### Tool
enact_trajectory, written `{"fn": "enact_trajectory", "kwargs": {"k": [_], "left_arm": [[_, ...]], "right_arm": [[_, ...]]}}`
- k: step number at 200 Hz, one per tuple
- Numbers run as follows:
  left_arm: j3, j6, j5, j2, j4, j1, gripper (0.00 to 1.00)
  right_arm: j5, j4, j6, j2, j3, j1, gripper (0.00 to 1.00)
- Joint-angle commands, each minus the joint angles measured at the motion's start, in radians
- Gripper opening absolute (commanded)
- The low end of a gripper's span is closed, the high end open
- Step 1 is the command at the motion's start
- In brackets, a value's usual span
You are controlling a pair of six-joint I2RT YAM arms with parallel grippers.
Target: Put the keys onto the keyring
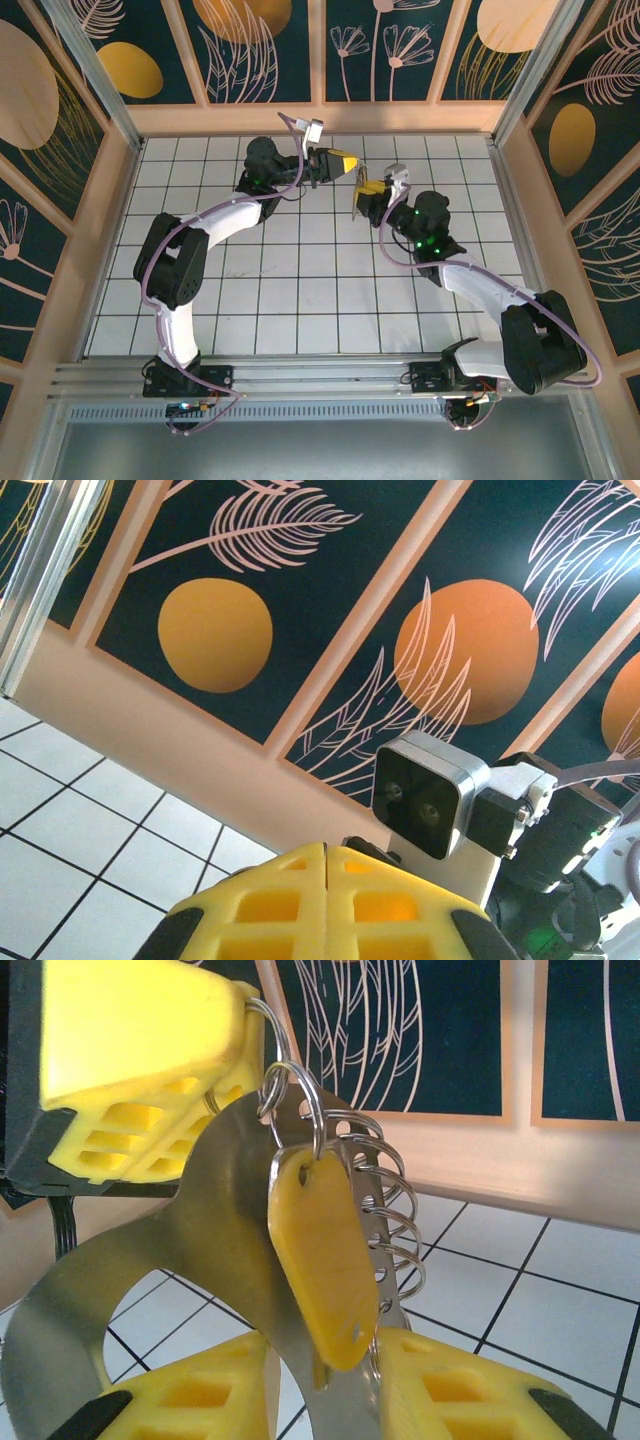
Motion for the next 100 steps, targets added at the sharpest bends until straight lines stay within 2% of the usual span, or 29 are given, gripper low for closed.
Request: {"fn": "enact_trajectory", "kwargs": {"k": [1,26,91,100], "left_arm": [[0.026,-0.017,0.023,0.011,0.049,-0.001,0.0],[0.026,-0.018,0.024,0.01,0.049,0.0,0.0],[0.024,-0.022,0.024,0.015,0.056,-0.001,0.0],[0.024,-0.023,0.024,0.015,0.056,-0.001,0.0]], "right_arm": [[0.033,0.033,0.01,-0.031,-0.006,-0.027,0.29],[0.045,0.042,0.019,-0.035,-0.002,-0.036,0.42],[0.037,0.055,0.033,-0.018,0.04,-0.044,0.46],[0.031,0.057,0.035,-0.019,0.044,-0.043,0.5]]}}
